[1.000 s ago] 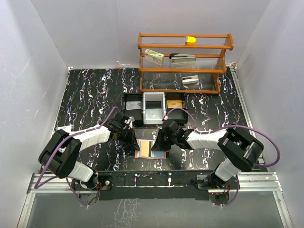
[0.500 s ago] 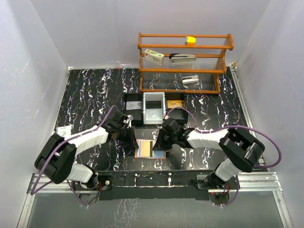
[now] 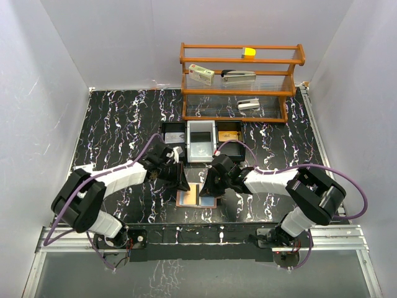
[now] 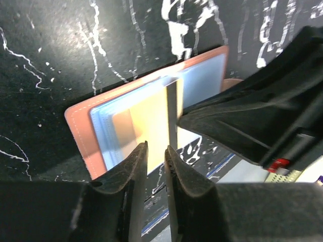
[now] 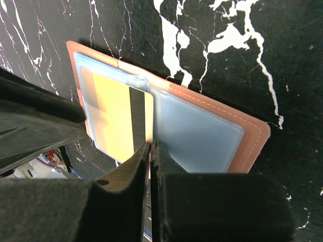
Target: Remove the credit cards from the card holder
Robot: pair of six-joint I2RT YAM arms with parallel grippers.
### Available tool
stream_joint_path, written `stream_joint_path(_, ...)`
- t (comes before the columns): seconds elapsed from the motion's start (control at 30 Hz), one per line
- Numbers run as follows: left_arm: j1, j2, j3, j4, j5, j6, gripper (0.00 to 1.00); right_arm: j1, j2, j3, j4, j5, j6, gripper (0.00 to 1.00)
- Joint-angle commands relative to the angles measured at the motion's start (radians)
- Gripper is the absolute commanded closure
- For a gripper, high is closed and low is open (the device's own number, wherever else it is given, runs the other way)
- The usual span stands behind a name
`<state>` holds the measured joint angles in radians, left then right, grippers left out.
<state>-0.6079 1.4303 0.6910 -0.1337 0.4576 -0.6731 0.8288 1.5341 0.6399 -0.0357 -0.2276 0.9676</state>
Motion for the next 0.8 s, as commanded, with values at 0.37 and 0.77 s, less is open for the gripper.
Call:
stream_joint_path(0.37, -0.013, 0.097, 0.002, -0.14, -0.147, 0.05, 0.96, -0.014, 0.007, -0.014, 0.056, 0.007, 0.04, 0.82)
stream_joint_path(0.77, -0.014, 0.075, -0.033, -0.13, -0.165, 0.038, 0.99, -0.018, 0.036, -0.046, 0.13, 0.003, 0.065, 0.85)
